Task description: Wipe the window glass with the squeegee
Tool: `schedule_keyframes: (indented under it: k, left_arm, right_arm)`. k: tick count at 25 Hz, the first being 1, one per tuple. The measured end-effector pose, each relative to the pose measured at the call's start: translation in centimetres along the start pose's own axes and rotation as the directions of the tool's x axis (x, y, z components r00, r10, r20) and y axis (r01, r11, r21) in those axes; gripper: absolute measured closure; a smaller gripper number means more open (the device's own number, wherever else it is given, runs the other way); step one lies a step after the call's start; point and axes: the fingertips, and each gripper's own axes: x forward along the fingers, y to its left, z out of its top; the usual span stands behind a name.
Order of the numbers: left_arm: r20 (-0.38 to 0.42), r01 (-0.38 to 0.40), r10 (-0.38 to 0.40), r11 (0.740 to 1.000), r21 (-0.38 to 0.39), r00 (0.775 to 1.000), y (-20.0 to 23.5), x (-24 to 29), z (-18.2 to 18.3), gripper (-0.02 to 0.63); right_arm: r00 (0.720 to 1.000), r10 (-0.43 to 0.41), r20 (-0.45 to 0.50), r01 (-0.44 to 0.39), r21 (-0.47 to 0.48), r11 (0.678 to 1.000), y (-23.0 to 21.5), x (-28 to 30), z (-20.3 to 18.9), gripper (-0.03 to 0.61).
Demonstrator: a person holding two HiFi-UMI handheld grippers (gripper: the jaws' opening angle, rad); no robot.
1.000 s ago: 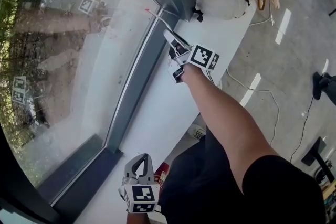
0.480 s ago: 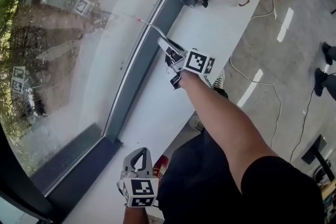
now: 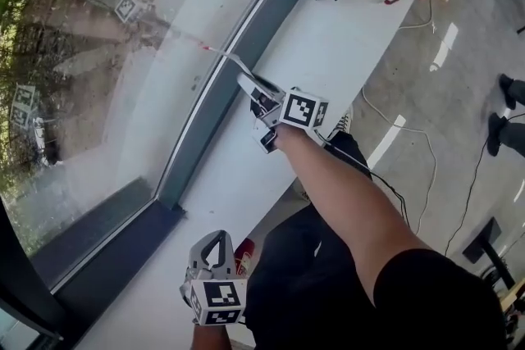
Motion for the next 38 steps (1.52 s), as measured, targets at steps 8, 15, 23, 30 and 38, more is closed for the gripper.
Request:
schedule_keyframes:
  k: [8,15,23,30,38]
  left_arm:
    - [0.01,-0.01,0.011,0.998,-0.065,1.0,-0.2,-0.3,-3.1,0.614]
    - [0.01,-0.02,0.021,0.993,-0.114,1.0,-0.6,-0.9,-5.2,0.614]
    - [0.019,-0.023,0.026,0.988,-0.154,0.999,-1.3,-0.8,-6.7,0.614]
    - [0.052,-0.034,0.044,0.984,-0.174,0.998,-1.5,-1.9,-6.8,0.614]
    - [0.149,-0.024,0.057,0.976,-0.215,0.987,-1.3,-5.2,-5.1,0.614]
  right_arm:
    - [0.998,0.02,-0.066,-0.02,0.0,1.0,0.8,0.3,-4.8,0.491]
    - [0.995,0.024,-0.095,-0.024,0.008,1.0,1.2,0.3,-7.6,0.491]
    - [0.991,0.018,-0.135,-0.018,-0.001,1.0,1.0,0.0,-9.6,0.491]
    - [0.987,0.001,-0.163,-0.007,-0.039,0.999,2.4,-0.9,-9.4,0.491]
    - [0.981,-0.031,-0.192,0.008,-0.119,0.993,9.8,-4.8,-7.1,0.491]
